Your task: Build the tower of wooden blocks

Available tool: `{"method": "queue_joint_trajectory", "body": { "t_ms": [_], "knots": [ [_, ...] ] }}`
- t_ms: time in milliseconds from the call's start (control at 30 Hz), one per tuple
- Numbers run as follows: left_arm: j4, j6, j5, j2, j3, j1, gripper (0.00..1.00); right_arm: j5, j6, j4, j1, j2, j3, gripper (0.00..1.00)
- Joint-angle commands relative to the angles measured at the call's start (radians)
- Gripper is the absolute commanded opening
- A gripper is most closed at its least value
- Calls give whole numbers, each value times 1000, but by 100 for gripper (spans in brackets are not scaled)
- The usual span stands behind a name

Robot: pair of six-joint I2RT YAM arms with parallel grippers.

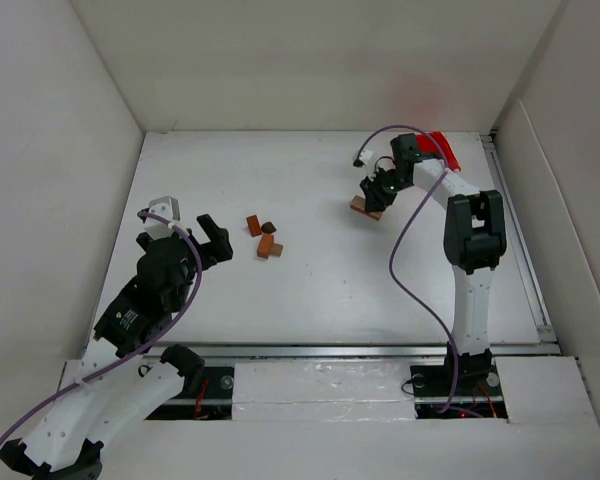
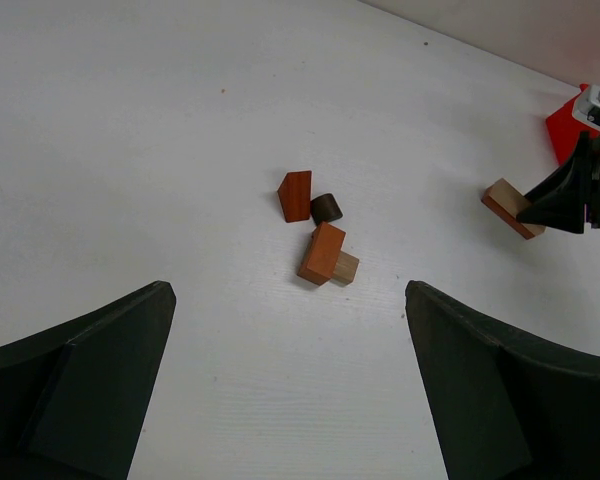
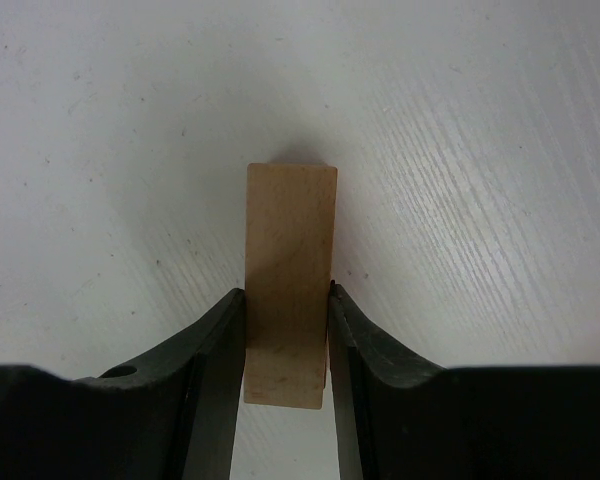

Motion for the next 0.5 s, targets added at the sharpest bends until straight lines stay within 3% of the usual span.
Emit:
{"method": "queue_joint_trajectory", "body": {
  "t_ms": [0, 467],
  "knots": [
    [42, 12, 4, -10, -7, -5, 99, -20, -14, -10, 11, 8, 23, 22],
    [42, 11, 3, -11, -7, -5, 99, -2, -10, -16, 11, 8, 25, 22]
  ]
}}
